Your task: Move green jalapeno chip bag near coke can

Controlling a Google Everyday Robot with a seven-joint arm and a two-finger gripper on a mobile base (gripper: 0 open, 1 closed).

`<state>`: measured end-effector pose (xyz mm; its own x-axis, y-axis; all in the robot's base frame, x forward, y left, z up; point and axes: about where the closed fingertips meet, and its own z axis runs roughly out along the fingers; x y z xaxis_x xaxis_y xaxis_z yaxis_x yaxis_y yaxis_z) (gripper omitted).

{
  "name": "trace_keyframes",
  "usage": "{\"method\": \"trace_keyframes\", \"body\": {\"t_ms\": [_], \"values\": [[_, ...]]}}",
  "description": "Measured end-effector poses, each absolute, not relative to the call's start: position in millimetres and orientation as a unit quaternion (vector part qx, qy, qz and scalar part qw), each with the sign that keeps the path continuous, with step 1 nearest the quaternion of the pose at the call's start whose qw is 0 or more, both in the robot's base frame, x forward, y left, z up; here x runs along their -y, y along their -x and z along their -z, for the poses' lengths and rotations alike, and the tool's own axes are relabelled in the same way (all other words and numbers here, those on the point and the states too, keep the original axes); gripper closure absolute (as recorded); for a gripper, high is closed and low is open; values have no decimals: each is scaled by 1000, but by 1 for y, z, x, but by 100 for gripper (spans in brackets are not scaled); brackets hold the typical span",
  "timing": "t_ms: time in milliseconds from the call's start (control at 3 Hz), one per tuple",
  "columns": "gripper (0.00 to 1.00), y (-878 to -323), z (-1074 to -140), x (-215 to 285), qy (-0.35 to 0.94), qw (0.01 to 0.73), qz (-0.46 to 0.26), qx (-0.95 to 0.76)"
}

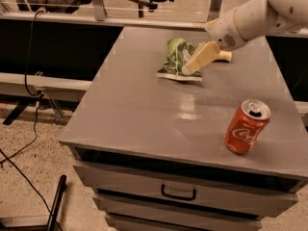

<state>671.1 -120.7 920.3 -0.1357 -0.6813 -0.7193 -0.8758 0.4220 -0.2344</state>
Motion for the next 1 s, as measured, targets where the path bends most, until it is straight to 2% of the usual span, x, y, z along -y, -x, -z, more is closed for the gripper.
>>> {"method": "trace_keyframes", "body": {"t_ms": [333,667,1000], "values": [[13,-680,-892,107,502,388,-113,-765],[37,-684,-874,97,493,369,-110,-780],[68,-688,-865,94,501,350,-117,-783]]}}
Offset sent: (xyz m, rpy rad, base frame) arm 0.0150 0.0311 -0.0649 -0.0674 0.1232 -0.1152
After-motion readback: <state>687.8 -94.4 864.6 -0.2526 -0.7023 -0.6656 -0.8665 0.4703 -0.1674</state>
